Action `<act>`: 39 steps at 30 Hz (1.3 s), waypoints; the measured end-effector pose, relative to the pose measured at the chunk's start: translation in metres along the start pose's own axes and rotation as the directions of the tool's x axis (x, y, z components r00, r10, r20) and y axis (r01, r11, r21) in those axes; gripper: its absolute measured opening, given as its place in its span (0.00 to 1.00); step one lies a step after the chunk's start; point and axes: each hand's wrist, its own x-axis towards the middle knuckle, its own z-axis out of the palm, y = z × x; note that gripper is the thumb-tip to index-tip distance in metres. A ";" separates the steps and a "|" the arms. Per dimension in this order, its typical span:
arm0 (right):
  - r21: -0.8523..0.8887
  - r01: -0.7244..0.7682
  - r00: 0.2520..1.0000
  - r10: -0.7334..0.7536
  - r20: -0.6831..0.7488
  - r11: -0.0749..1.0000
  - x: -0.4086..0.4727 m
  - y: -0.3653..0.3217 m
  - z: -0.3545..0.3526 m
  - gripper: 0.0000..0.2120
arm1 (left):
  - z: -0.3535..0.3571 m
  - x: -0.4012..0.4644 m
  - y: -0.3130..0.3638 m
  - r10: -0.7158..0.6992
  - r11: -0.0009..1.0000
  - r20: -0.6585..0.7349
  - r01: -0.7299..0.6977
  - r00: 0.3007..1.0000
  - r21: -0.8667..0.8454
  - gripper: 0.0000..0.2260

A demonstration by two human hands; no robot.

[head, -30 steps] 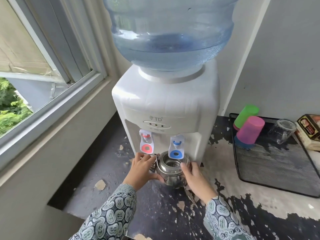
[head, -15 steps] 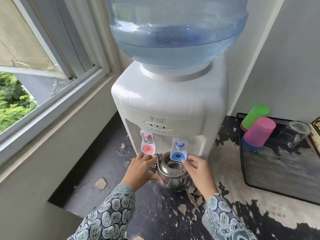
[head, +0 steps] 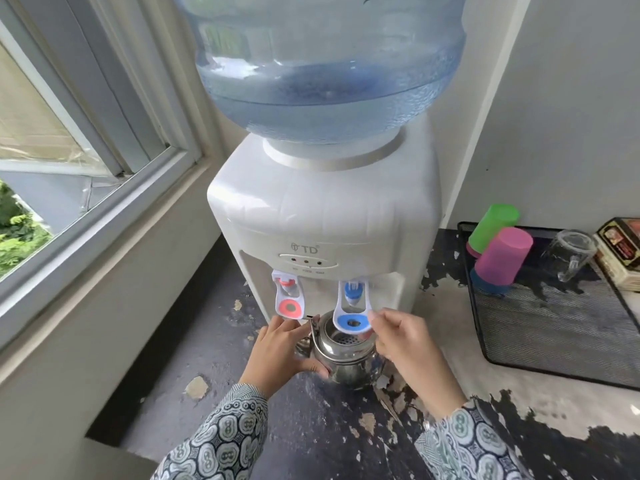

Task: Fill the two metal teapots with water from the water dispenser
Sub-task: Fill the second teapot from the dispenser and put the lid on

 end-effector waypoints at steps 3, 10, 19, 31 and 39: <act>0.001 -0.034 0.992 0.034 -0.121 0.999 0.001 0.025 0.004 0.23 | -0.002 -0.001 0.003 -0.007 1.000 0.001 0.007 1.000 -0.002 0.54; -0.254 -0.126 0.991 0.110 -0.074 0.959 -0.014 0.073 0.016 0.27 | -0.003 -0.001 0.002 -0.007 1.000 -0.008 0.007 1.000 -0.005 0.54; -0.136 -0.147 0.985 0.133 -0.106 0.980 -0.013 0.076 0.022 0.29 | -0.007 -0.001 0.003 -0.015 1.000 0.029 0.015 0.999 0.002 0.55; -0.109 -0.172 0.981 0.160 -0.107 0.979 -0.011 0.081 0.018 0.24 | -0.014 0.001 0.003 -0.044 0.999 0.069 0.044 0.997 0.003 0.57; -0.088 -0.171 0.982 0.163 -0.091 0.981 -0.007 0.085 0.015 0.21 | -0.018 0.001 0.005 -0.058 0.998 0.104 0.057 0.993 0.011 0.56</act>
